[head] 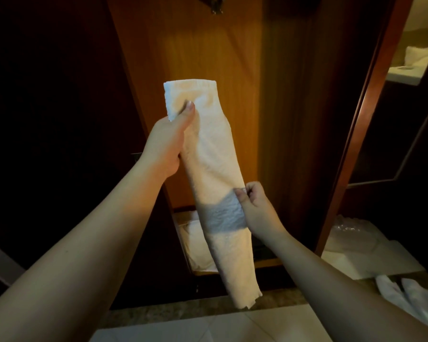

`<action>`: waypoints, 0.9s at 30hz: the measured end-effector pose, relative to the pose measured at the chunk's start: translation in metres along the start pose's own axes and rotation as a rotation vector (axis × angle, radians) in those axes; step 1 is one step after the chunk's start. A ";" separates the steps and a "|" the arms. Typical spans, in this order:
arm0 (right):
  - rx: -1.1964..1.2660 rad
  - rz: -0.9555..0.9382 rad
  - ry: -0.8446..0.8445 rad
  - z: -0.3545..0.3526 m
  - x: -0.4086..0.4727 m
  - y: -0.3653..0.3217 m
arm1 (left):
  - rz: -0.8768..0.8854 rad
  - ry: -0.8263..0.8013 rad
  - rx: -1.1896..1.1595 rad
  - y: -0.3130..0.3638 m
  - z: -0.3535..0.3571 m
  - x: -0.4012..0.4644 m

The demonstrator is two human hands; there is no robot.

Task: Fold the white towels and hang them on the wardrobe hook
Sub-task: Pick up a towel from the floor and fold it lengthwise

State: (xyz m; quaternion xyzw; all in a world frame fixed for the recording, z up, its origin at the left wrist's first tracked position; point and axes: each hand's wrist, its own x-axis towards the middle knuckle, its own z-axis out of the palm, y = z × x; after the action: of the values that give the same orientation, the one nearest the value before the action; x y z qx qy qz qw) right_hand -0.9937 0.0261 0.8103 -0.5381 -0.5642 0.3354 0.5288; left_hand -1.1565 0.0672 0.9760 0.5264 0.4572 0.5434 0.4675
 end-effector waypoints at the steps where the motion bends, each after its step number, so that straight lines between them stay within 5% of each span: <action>1: 0.025 0.002 -0.009 -0.002 0.002 0.001 | -0.022 -0.006 -0.027 0.001 0.000 0.001; 11: -0.029 0.380 -0.805 -0.037 0.022 0.009 | -0.255 0.019 -0.140 -0.001 0.005 0.021; 20: 0.157 0.526 -0.799 -0.052 -0.003 0.005 | -0.415 0.158 -0.145 -0.034 0.010 0.047; 27: 0.568 0.550 -0.652 -0.067 -0.010 0.000 | -0.489 -0.016 -0.430 -0.070 0.013 0.041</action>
State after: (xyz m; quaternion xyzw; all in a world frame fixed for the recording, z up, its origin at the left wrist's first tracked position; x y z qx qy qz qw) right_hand -0.9306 0.0034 0.8224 -0.3692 -0.4240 0.7526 0.3429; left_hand -1.1421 0.1176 0.9133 0.2943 0.4414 0.4949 0.6882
